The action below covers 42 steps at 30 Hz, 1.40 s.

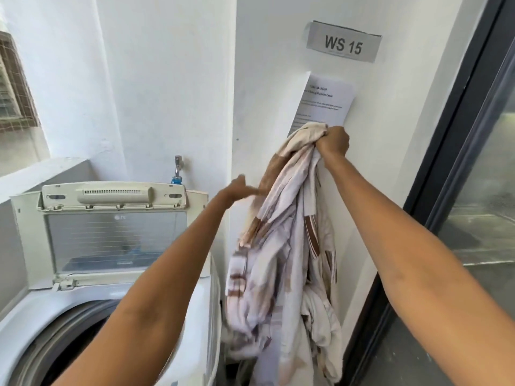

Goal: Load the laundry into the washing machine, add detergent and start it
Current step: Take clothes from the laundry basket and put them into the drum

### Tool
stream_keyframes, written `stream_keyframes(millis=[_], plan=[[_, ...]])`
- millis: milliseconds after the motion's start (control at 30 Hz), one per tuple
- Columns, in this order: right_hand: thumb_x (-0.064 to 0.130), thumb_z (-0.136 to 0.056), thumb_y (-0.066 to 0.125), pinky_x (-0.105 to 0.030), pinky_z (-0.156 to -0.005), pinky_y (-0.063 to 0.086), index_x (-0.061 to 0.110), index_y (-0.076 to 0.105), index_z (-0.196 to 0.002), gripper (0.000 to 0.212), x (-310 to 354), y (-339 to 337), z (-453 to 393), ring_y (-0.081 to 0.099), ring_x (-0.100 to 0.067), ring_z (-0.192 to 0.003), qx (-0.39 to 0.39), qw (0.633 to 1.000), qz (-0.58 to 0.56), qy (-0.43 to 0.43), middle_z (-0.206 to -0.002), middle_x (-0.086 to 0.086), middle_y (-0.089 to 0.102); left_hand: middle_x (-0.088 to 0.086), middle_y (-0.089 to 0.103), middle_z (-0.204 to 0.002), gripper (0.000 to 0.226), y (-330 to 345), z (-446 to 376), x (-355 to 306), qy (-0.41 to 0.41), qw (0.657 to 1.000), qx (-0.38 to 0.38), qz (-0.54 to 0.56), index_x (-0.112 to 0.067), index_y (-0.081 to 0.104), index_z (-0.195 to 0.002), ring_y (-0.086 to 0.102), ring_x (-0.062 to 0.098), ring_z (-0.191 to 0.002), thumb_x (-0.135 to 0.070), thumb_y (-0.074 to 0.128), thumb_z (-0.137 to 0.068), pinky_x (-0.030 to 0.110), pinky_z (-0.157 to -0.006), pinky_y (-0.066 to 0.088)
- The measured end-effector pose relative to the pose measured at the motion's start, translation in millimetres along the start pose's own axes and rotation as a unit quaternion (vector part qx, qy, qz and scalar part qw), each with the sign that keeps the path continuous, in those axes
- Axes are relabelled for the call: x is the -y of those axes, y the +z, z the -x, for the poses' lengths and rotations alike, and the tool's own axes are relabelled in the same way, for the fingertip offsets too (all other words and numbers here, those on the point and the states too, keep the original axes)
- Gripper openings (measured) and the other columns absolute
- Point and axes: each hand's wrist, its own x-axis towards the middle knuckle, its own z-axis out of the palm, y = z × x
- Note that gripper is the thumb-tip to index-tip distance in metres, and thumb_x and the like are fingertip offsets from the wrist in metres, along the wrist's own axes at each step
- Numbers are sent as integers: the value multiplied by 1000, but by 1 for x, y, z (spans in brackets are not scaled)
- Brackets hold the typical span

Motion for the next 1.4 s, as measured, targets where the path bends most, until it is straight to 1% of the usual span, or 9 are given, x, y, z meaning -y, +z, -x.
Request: stream_keyframes(millis=[67, 167, 367, 467, 633, 733, 933, 1167, 1400], plan=[[24, -95, 48, -33, -83, 48, 0, 66, -105, 32, -4, 5, 3, 61, -34, -109, 12, 1000, 1, 12, -115, -21, 65, 6, 21, -154, 110, 4, 9, -22, 71, 988, 32, 137, -10, 4, -150, 32, 23, -136, -53, 69, -73, 37, -97, 39], [26, -95, 49, -32, -82, 47, -1, 67, -103, 33, 3, 14, 16, 61, -33, -108, 42, 999, -18, 21, -114, -21, 65, 1, 29, -148, 122, 38, 6, -34, 99, 992, 56, 57, -13, 7, -150, 39, 23, -132, -56, 79, -61, 40, -97, 46], [11, -88, 57, -36, -83, 51, 10, 65, -103, 17, -22, 20, 25, 63, -28, -102, 196, 965, -171, -13, -103, -11, 67, 13, 67, -106, 39, 95, -14, -47, 5, 968, -206, 144, -8, 61, -101, 62, 31, -101, -36, 72, -76, 33, -76, 47], [5, -79, 72, -37, -95, 47, 14, 44, -133, 61, -66, -1, 21, 52, -20, -117, 365, 910, -188, -62, -127, -7, 55, 14, 68, -107, 35, 79, -19, -66, -6, 960, -224, 170, -7, 64, -104, 62, 32, -103, -30, 68, -78, 33, -79, 47], [51, -51, 87, -35, -114, 29, 15, 12, -149, 129, -165, 21, 71, 36, -15, -132, 427, 904, 4, -9, -145, 1, 35, 11, 66, -110, 40, 41, -21, -123, 49, 937, -249, 240, -9, 58, -110, 61, 29, -106, -29, 69, -78, 33, -86, 49], [61, -42, 87, -41, -105, 43, 18, 30, -145, 126, -204, 69, 101, 55, -20, -120, 387, 916, -55, 93, -135, -4, 55, 10, 69, -104, 54, 19, -18, -146, 79, 913, -228, 328, -10, 62, -105, 65, 28, -100, -38, 77, -61, 39, -87, 54], [19, -78, 65, -41, -80, 49, 0, 63, -104, 32, -139, 57, 95, 61, -40, -103, 142, 986, 84, 14, -107, -23, 65, 6, 68, -96, 43, -29, 1, -124, 106, 889, -269, 355, -11, 63, -97, 66, 23, -91, -30, 79, -62, 38, -84, 57], [9, -86, 54, -42, -86, 45, -4, 60, -110, 28, -77, 35, 78, 57, -43, -109, 79, 996, 45, 3, -115, -28, 62, 5, 66, -85, 32, -56, 14, -79, 59, 876, -298, 375, -22, 52, -70, 68, 27, -88, -31, 77, -51, 46, -79, 58], [13, -88, 55, -39, -87, 44, -3, 63, -112, 30, 9, 31, 69, 56, -39, -113, 68, 997, -25, -35, -119, -27, 61, 11, 68, -103, 45, -92, 40, -3, 6, 863, -355, 359, -11, 61, -100, 65, 29, -96, -27, 74, -60, 46, -82, 57]])
